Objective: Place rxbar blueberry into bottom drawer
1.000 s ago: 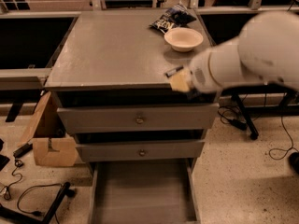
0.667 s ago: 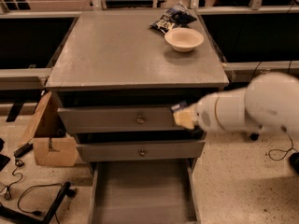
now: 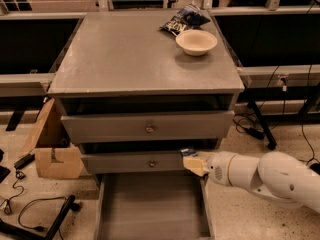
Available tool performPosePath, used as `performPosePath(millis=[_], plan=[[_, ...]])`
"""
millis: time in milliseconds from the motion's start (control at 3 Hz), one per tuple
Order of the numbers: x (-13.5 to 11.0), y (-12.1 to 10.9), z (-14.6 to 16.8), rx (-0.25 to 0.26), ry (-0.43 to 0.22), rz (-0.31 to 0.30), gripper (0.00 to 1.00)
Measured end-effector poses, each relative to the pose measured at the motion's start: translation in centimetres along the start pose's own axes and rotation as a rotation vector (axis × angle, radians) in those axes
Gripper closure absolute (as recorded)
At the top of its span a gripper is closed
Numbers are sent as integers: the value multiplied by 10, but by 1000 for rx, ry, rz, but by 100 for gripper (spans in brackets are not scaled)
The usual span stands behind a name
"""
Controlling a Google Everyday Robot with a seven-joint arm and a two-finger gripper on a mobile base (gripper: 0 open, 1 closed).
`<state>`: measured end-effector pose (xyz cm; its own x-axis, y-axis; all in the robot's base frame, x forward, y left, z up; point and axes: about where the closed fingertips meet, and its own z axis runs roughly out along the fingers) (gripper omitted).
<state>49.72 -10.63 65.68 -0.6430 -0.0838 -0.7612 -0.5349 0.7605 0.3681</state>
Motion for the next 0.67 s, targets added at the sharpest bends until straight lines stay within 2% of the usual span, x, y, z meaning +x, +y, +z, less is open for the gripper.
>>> performPosePath(millis=[333, 667], plan=[[44, -30, 33, -64, -6, 77, 100], [69, -56, 65, -122, 51, 184, 100]])
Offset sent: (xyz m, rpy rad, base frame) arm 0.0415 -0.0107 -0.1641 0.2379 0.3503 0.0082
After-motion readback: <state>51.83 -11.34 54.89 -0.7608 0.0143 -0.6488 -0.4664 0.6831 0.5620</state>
